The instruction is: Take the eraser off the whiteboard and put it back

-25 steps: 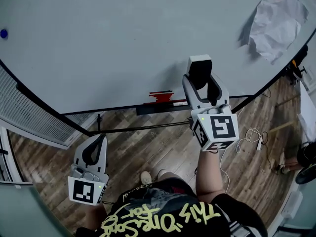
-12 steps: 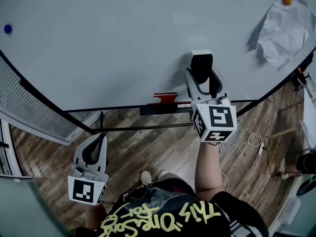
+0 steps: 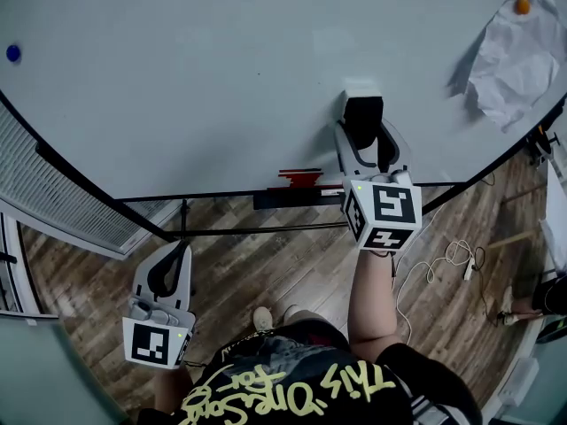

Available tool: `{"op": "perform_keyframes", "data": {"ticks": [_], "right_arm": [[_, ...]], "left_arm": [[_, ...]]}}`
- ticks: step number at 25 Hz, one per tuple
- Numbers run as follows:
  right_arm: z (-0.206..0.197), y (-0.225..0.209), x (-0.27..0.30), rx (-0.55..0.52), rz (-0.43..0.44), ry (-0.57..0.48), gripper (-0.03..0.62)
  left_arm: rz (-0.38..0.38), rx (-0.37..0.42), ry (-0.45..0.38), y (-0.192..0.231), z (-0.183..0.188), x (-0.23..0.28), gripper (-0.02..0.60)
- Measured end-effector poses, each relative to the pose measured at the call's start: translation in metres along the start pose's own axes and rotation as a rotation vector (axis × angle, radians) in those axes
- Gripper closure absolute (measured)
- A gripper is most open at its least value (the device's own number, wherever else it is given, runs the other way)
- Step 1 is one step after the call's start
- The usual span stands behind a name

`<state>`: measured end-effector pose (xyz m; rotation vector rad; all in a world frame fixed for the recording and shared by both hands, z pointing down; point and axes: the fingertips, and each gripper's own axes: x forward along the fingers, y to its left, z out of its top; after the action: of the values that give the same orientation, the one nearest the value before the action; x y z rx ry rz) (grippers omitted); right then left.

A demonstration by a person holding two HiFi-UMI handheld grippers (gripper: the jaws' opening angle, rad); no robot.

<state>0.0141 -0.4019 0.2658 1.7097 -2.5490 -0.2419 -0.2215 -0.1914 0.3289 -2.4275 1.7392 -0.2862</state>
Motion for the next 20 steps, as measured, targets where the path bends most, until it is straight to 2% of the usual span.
{"op": "perform_keyframes", "data": {"ticks": [3, 7, 14, 18, 20], "right_arm": [[-0.0002, 0.0003, 0.0008, -0.006, -0.007, 0.0, 0.349], [-0.0011, 0.0002, 0.0025, -0.007, -0.022, -0.001, 0.349], [-0.0019, 0.0004, 0.0028, -0.02, -0.041, -0.009, 0.347], [-0.0035, 0.0014, -0.0003, -0.035, -0.048, -0.011, 0.347], [-0.0046, 0.0023, -0.0037, -0.04, -0.047, -0.005, 0.347]], "left_arm": [[0.014, -0.036, 0.011, 0.0014, -0.0025, -0.0012, 0.574], [0.015, -0.047, 0.013, 0.0028, -0.0036, -0.0018, 0.574], [0.004, -0.014, 0.006, 0.0064, -0.0045, -0.0038, 0.574], [0.005, -0.043, 0.009, 0.0056, -0.0049, -0.0016, 0.574], [-0.019, 0.002, -0.01, 0.0059, -0.0029, 0.0006, 0.574]]}}
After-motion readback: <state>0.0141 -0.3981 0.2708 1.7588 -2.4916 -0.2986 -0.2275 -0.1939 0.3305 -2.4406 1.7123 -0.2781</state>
